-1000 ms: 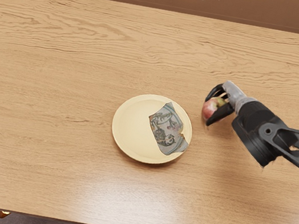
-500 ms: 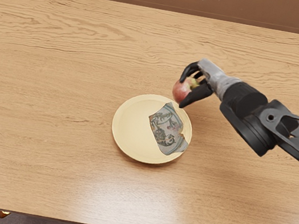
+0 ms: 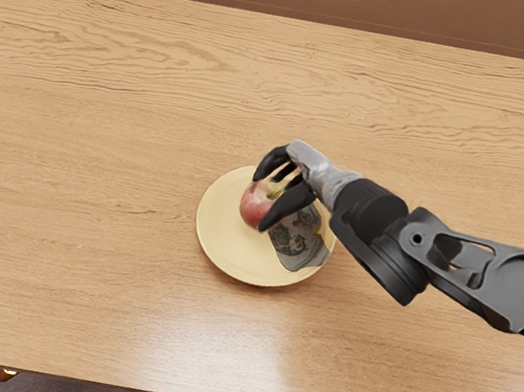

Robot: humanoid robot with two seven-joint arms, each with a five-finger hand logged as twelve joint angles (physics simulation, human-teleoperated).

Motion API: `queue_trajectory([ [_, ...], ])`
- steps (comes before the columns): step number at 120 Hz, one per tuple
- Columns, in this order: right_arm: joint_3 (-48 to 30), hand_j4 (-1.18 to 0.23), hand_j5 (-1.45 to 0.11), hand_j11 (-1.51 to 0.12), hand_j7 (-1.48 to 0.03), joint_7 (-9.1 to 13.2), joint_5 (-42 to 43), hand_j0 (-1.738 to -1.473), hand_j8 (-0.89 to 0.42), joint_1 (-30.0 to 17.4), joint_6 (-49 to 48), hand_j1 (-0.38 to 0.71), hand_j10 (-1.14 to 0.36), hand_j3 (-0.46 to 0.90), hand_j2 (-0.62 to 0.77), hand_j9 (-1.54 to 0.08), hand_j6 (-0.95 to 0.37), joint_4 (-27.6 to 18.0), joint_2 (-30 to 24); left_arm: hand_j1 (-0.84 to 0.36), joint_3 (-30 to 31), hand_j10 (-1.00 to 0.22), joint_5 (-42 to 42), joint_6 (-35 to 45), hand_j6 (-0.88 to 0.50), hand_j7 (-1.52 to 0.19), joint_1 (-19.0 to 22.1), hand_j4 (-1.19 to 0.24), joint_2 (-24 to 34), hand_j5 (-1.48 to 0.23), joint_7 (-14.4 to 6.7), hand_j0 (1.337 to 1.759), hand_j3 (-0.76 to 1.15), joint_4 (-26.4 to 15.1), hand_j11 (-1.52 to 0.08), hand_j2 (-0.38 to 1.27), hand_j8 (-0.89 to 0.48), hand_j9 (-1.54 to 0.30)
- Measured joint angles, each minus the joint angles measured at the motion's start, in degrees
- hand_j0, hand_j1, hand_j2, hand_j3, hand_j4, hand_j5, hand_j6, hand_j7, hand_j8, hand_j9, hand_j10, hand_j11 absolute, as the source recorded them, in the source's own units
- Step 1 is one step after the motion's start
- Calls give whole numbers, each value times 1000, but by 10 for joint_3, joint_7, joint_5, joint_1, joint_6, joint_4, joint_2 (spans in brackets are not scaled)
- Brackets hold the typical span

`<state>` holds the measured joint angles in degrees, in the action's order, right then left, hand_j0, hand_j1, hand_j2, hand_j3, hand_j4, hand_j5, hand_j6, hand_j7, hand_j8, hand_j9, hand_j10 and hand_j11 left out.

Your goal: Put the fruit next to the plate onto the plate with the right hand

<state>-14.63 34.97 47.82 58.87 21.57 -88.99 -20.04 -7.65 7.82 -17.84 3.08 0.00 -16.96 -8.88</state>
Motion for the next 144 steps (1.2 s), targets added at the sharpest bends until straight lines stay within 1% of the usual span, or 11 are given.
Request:
queue_trajectory([
  [10, -2, -542, -903, -847, -779, 0, 3, -1658, -227, -3, 4, 139, -297, 0, 277, -863, -326, 5, 1, 336, 0, -11, 0, 0, -11, -14, 0, -11, 0, -14, 0, 1658, 0, 0, -14, 2, -11, -14],
  [11, -3, -530, -883, -829, -762, 0, 3, -1657, -228, -3, 4, 125, -295, 0, 231, -844, -324, 5, 1, 336, 0, -11, 0, 0, -11, -14, 0, -11, 0, -14, 0, 1658, 0, 0, -14, 2, -11, -14],
  [30, -27, -285, -458, -434, -403, 0, 3, -1658, -146, -7, 5, -88, -176, 0, 117, -440, -190, 7, -7, 336, 0, -11, 0, 0, -11, -14, 0, -11, 0, -14, 0, 1658, 0, 0, -14, 2, -11, -14],
  [51, -87, -121, -195, -184, -171, 0, -31, -1658, -62, -35, 2, -239, -75, 0, 50, -187, -81, 5, -43, 336, 0, -11, 0, 0, -11, -14, 0, -11, 0, -14, 0, 1658, 0, 0, -14, 2, -11, -14],
  [65, -167, -69, -110, -104, -97, 0, -51, -1658, -36, -78, -60, -287, -43, 0, 29, -106, -46, 5, -74, 336, 0, -11, 0, 0, -11, -14, 0, -11, 0, -14, 0, 1658, 0, 0, -14, 2, -11, -14],
  [79, -290, -39, -62, -59, -55, 0, -59, -1658, -20, -146, -181, -314, -24, 0, 17, -60, -27, 10, -92, 336, 0, -11, 0, 0, -11, -15, 0, -11, 0, -15, 0, 1658, 0, 0, -15, 2, -11, -15],
  [94, -400, -21, -34, -32, -30, 0, -66, -1658, -11, -199, -334, -330, -13, 0, 9, -32, -15, 46, -98, 336, 0, -11, 0, 0, -11, -14, 0, -11, 0, -14, 0, 1658, 0, 0, -14, 2, -11, -14],
  [104, -463, -14, -22, -21, -20, 0, -103, -1658, -7, -223, -449, -337, -9, 0, 6, -22, -10, 90, -100, 336, 0, -11, 0, 0, -11, -14, 0, -11, 0, -14, 0, 1658, 0, 0, -14, 2, -11, -14],
  [113, -499, -10, -16, -15, -14, 0, -140, -1658, -5, -234, -509, -341, -6, 0, 5, -15, -7, 129, -101, 336, 0, -11, 0, 0, -11, -14, 0, -11, 0, -14, 0, 1658, 0, 0, -14, 2, -11, -14],
  [135, -582, -4, -6, -6, -6, 0, -261, -1658, -2, -244, -556, -346, -2, 0, 2, -6, -2, 269, -100, 336, 0, -11, 0, 0, -11, -14, 0, -11, 0, -14, 0, 1658, 0, 0, -14, 2, -11, -14],
  [144, -598, -2, -4, -4, -4, 0, -288, -1658, -1, -250, -561, -347, -1, 0, 2, -4, -1, 307, -99, 336, 0, -11, 0, 0, -11, -14, 0, -11, 0, -14, 0, 1658, 0, 0, -14, 2, -11, -14],
])
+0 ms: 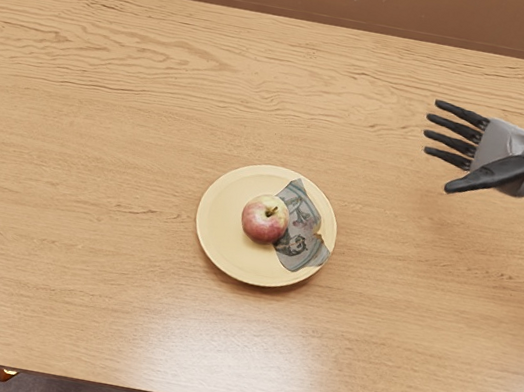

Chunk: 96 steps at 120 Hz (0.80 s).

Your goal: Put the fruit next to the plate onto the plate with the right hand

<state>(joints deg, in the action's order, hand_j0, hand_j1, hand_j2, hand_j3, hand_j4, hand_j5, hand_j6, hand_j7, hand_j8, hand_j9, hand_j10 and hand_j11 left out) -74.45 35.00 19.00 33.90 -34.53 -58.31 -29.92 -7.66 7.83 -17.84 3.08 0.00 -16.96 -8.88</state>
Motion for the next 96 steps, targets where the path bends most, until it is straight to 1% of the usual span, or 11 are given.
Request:
queue_trajectory([
  [16, -12, -1, -2, -2, -2, 0, -38, -1658, 0, -19, -3, -348, 0, 0, 1, -2, 0, 29, -2, 336, 0, -11, 0, 0, -11, -14, 0, -11, 0, -14, 0, 1658, 0, 0, -14, 2, -11, -14],
  [32, -18, 0, -1, -1, -1, 0, -111, -1658, 1, -67, -4, -349, 1, 0, 1, -1, 1, 40, -38, 336, 0, -11, 0, 0, -11, -14, 0, -11, 0, -14, 0, 1658, 0, 0, -14, 2, -11, -14],
  [43, -20, 0, -1, -1, -1, 0, -137, -1658, 2, -86, -5, -349, 1, 0, 1, -1, 2, 42, -54, 335, 0, -11, 0, 0, -11, -15, 0, -11, 0, -15, 0, 1658, 0, 0, -15, 2, -11, -15],
  [69, -16, 0, 0, 0, 0, 0, -154, -1658, 2, -96, -5, -349, 2, 0, 1, 0, 3, 40, -61, 336, 0, -11, 0, 0, -11, -14, -12, -11, 0, -14, 0, 1658, 0, 0, -14, 2, -11, -14],
  [80, -15, 0, 0, 0, 0, 0, -155, -1658, 2, -96, -5, -349, 2, 0, 1, 0, 3, 38, -61, 336, -2, -11, 0, 0, -11, -14, -31, -11, 0, -14, 0, 1658, 0, 2, -14, 2, -11, -14],
  [96, -15, 0, 0, 0, 0, 0, -157, -1658, 3, -96, -5, -349, 2, 0, 1, 0, 3, 37, -61, 336, -1, -11, 1, 0, -11, -14, -33, -11, 0, -14, 0, 1658, 0, 4, -14, 2, -11, -14],
])
